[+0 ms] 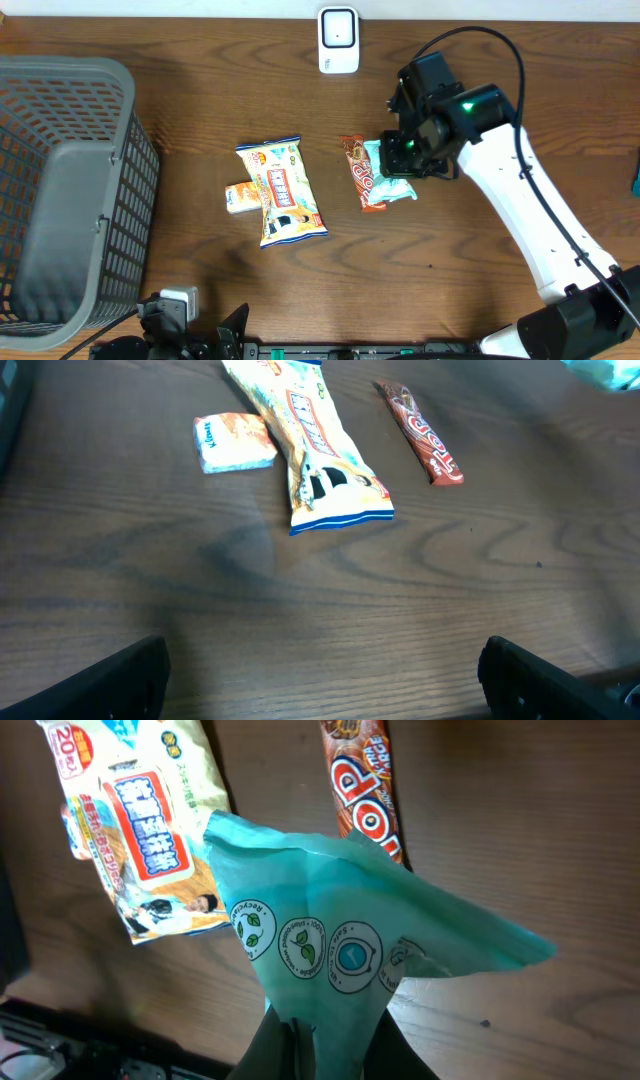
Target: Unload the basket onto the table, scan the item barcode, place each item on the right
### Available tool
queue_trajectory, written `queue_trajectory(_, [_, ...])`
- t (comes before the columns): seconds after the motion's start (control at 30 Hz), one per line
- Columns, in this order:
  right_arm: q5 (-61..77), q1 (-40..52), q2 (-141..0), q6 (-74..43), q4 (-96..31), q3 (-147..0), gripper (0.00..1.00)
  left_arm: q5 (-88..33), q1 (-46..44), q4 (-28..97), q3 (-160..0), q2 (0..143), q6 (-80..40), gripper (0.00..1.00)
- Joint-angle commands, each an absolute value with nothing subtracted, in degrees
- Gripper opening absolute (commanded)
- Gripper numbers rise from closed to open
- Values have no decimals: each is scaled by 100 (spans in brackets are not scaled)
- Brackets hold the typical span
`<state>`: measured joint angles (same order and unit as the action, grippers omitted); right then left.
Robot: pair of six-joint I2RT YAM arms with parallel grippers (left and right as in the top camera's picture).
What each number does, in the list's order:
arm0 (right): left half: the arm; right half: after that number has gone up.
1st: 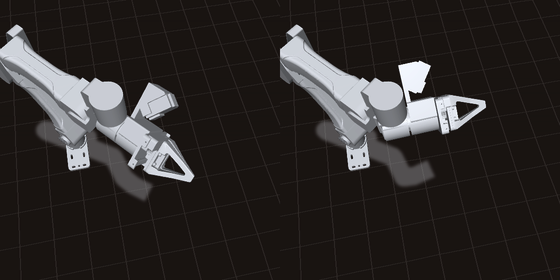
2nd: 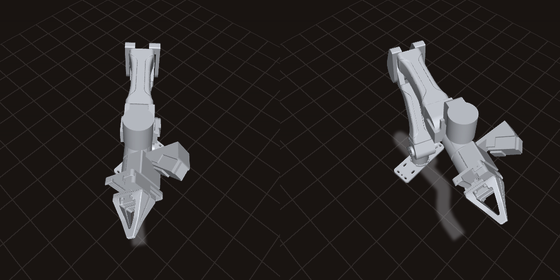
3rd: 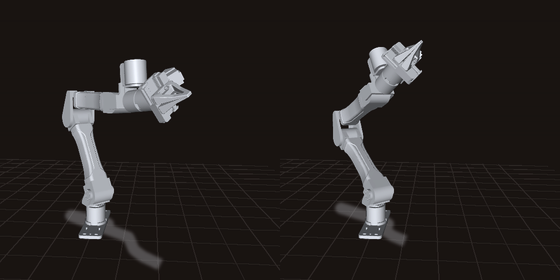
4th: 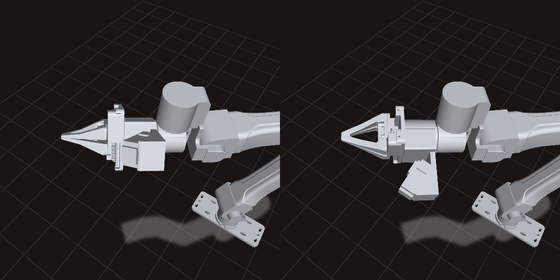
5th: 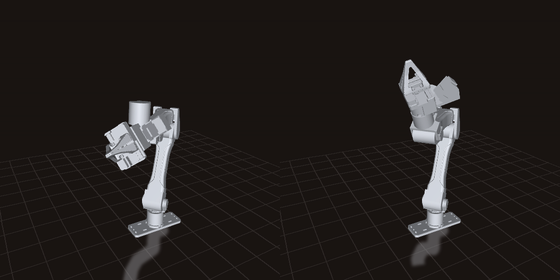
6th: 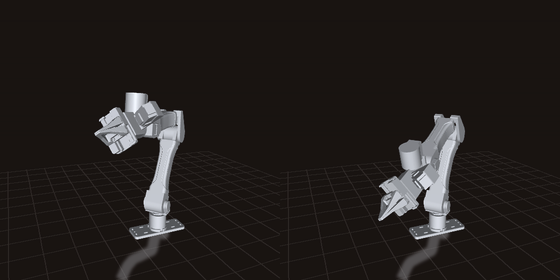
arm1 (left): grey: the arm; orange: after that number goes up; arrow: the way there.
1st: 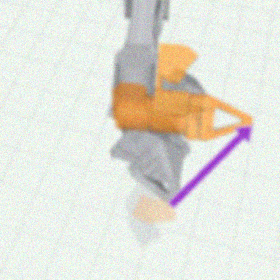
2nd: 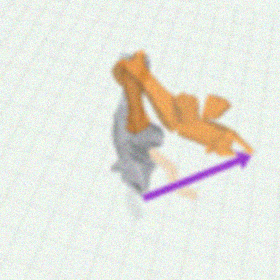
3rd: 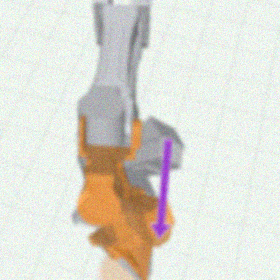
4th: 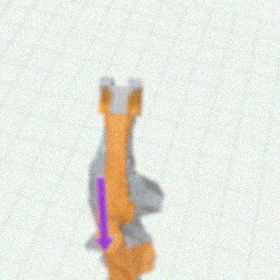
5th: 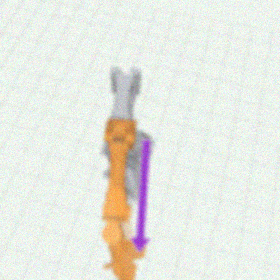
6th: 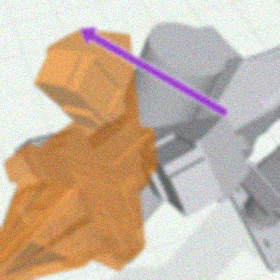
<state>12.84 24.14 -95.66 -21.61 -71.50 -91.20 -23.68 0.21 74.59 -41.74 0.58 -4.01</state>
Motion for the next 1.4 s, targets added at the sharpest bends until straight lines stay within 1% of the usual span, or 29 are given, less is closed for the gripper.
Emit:
queue_trajectory(0.0, [1190, 2552, -9526, -2073, -6932, -8910, 1, -2375, -3, 7459, -4200, 16, -303, 98])
queue_trajectory(0.2, [1190, 2591, -9539, -2073, -6643, -8656, 1, -2375, -3, 7459, -4200, 16, -303, 98])
queue_trajectory(0.63, [1181, 2593, -9559, -2073, -6490, -8635, 1, -2375, -3, 7459, -4200, 16, -305, 98])
queue_trajectory(0.73, [1004, 2593, -9559, -2071, -6462, -8606, 1, -2375, -3, 7459, -4200, 16, -303, 98])
queue_trajectory(0.87, [657, 2598, -9559, -2069, -6156, -8265, 1, -2375, -3, 7459, -4200, 16, -305, 98])
queue_trajectory(1.03, [716, 2598, -9559, -2056, -5599, -7518, 1, -2375, -3, 7459, -4200, 16, -303, 98])
queue_trajectory(1.2, [2270, 2589, -9559, -2488, -5561, -7122, 1, -2375, -1, 7459, -4200, 16, -303, 98])
queue_trajectory(1.23, [2864, 2585, -9557, -2523, -5629, -7124, 1, -2375, -3, 7459, -4200, 16, -303, 98])
queue_trajectory(1.3, [3616, 2569, -9546, -2714, -5745, -7124, 2, -2375, -3, 7459, -4200, 16, -305, 98])
queue_trajectory(1.37, [4506, 2515, -9546, -3417, -5795, -7124, 2, -2375, -3, 7459, -4200, 16, -303, 98])
